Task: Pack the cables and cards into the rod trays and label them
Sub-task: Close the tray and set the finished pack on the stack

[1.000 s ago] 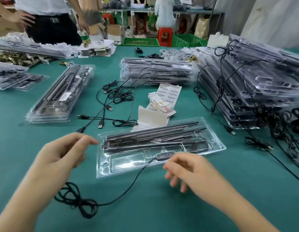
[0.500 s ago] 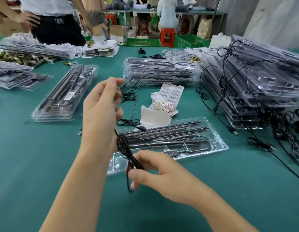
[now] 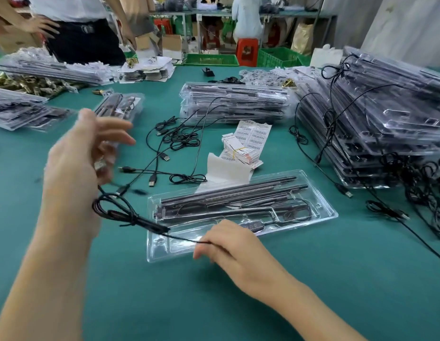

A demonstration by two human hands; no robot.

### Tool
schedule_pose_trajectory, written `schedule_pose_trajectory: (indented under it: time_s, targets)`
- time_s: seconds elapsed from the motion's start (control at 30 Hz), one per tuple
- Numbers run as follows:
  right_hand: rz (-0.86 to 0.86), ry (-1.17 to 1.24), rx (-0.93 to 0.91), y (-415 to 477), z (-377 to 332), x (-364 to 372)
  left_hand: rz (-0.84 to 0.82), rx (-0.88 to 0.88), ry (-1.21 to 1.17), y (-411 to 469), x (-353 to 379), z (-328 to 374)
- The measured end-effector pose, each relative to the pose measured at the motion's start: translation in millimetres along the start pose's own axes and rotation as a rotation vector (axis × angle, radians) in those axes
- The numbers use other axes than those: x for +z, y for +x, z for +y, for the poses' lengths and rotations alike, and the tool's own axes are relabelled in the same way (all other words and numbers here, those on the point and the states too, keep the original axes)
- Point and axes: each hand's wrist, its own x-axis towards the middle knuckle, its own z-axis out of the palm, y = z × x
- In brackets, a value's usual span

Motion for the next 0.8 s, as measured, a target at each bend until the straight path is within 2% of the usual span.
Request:
schedule_pose_trajectory:
  time_s: [0.07, 0.13, 0.23, 0.3, 0.33, 0.37, 0.47, 0.53, 0.67, 0.8]
  targets:
    - [0.059, 0.159, 0.084, 2, 3, -4, -0.357, 0.014, 0.524, -4, -19, -7]
    - [0.107, 0.250, 0.141, 6, 5, -3, -0.661, -0.043, 0.842, -15, -29, -11]
    - [0.162, 0.306, 0.176, 9, 5, 3, -0.856, -0.164, 0.794, -31, -23, -17]
    - [0.195, 0.323, 0.194, 10, 7, 6, -0.917, -0.123, 0.746, -34, -13, -26]
    - [0.203, 0.332, 0.207, 11, 7, 6, -0.876, -0.067, 0.696, -37, -7, -32]
    - [0.203, 0.327, 0.218, 11, 6, 7, -0.760, -0.035, 0.591, -38, -1, -37]
    - [0.175, 0.195, 0.167, 10, 1, 14, -0.351, -0.125, 0.002, -46, 23, -43]
    - [0.125, 0.127, 0.087, 7, -3, 20, -0.229, -0.161, -0.281, -50, 45, -41]
    - [0.132, -0.004, 0.027, 4, -4, 26, -0.031, -0.298, -0.530, -52, 85, -41]
    - [0.149, 0.037, 0.046, 10, -4, 30, 0.100, -0.387, -0.693, -48, 104, -40]
